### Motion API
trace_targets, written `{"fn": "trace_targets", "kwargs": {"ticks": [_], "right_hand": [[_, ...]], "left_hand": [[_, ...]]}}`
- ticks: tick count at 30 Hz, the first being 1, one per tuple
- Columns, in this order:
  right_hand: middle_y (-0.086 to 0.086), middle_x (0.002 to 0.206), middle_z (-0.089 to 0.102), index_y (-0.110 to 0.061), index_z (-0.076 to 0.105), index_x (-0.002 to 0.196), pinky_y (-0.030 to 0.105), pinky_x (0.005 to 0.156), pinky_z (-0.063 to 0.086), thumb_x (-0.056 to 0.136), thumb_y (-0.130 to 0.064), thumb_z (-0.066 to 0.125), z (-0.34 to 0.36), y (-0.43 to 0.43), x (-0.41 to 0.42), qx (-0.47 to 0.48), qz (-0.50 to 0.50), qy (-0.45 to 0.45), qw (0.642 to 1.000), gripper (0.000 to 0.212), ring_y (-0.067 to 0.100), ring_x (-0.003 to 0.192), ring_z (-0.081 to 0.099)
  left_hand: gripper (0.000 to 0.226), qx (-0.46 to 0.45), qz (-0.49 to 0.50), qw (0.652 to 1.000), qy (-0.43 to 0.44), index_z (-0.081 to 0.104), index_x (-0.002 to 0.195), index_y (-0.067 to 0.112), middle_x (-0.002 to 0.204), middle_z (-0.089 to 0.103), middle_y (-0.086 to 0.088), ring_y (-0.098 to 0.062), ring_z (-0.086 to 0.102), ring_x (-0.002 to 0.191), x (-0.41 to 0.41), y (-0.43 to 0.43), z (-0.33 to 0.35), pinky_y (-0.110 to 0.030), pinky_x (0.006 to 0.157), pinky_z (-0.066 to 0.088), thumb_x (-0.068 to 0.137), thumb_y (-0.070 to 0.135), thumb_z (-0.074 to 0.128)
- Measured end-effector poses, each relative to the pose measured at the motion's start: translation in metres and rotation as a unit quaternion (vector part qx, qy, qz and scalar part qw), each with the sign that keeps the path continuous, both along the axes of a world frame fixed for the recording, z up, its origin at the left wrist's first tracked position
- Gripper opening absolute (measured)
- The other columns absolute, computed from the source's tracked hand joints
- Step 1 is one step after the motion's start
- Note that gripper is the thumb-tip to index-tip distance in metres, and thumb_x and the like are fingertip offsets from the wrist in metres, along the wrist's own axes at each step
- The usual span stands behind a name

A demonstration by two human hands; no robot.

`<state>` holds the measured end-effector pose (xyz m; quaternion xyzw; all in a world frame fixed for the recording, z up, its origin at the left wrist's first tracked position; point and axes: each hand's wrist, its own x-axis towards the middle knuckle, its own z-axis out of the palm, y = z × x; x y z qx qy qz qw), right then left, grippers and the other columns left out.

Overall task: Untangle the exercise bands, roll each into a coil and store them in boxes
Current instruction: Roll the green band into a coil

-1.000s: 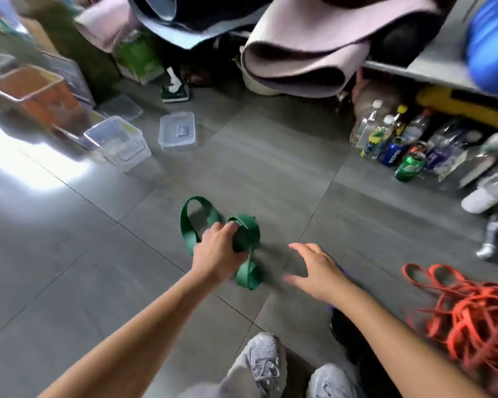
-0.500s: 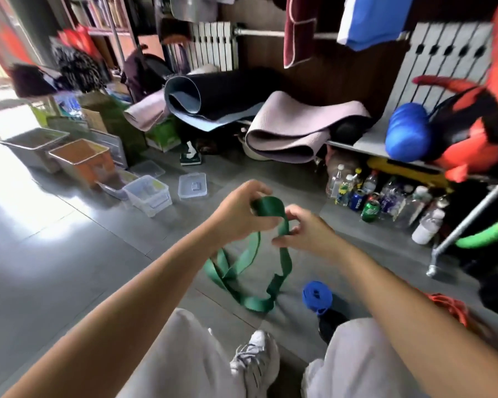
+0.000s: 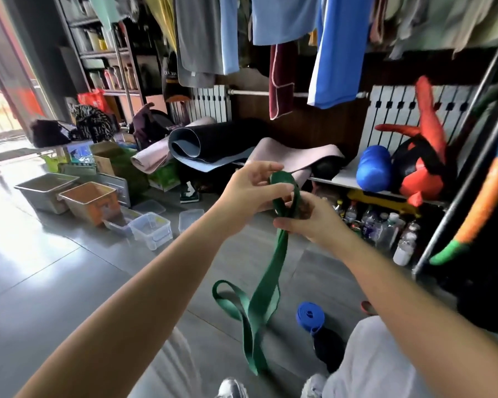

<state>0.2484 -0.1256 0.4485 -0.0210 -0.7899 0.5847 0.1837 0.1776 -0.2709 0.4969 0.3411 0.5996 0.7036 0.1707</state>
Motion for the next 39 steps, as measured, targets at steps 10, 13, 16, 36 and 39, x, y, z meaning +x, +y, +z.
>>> {"fn": "trace_targets", "kwargs": {"ticks": [10,13,16,36,39], "right_hand": [[-0.017,0.049,0.051,-0.023,0.065,0.092,0.009,0.045,0.035,0.066,-0.016,0.081,-0.019,0.016,0.040,0.070,-0.010,-0.052,0.996,0.031,-0.002,0.043,0.040],[-0.018,0.045,0.049,-0.025,0.069,0.089,0.008,0.044,0.033,0.066,-0.017,0.082,-0.009,0.018,0.046,0.104,-0.003,-0.054,0.993,0.028,-0.003,0.042,0.040],[-0.017,0.059,0.061,-0.031,0.070,0.087,0.018,0.054,0.043,0.059,-0.027,0.082,-0.007,0.019,0.050,0.142,-0.024,-0.072,0.987,0.031,-0.001,0.051,0.050],[-0.011,0.075,0.058,-0.029,0.061,0.099,0.024,0.062,0.048,0.057,-0.023,0.081,-0.084,0.014,0.069,-0.008,0.019,-0.060,0.998,0.047,0.011,0.061,0.050],[-0.008,0.060,0.049,-0.039,0.066,0.099,0.018,0.056,0.041,0.055,-0.039,0.083,-0.086,0.012,0.071,-0.013,0.028,-0.044,0.999,0.046,0.007,0.055,0.042]], "left_hand": [[0.064,-0.275,0.010,0.874,0.400,0.043,0.137,0.028,0.127,0.041,0.002,-0.002,0.050,0.106,0.008,-0.038,-0.033,-0.014,0.092,0.041,0.082,0.009,0.070],[0.058,-0.298,-0.007,0.810,0.505,0.049,0.135,0.025,0.128,0.040,0.003,-0.009,0.043,0.113,0.016,-0.034,-0.036,-0.016,0.096,0.032,0.082,0.018,0.071],[0.055,-0.363,-0.015,0.813,0.455,0.055,0.122,0.028,0.106,0.049,0.012,-0.004,0.046,0.088,0.023,-0.021,-0.031,-0.009,0.070,0.034,0.073,0.041,0.077],[0.033,-0.378,-0.050,0.890,0.251,0.060,0.097,0.025,0.094,0.063,0.007,-0.007,0.058,0.061,0.040,-0.004,-0.091,-0.020,0.056,0.044,0.068,0.024,0.076],[0.034,-0.300,-0.063,0.941,0.147,0.060,0.094,0.023,0.094,0.065,0.008,-0.018,0.068,0.065,0.039,-0.009,-0.093,-0.034,0.061,0.055,0.067,0.011,0.077]]}}
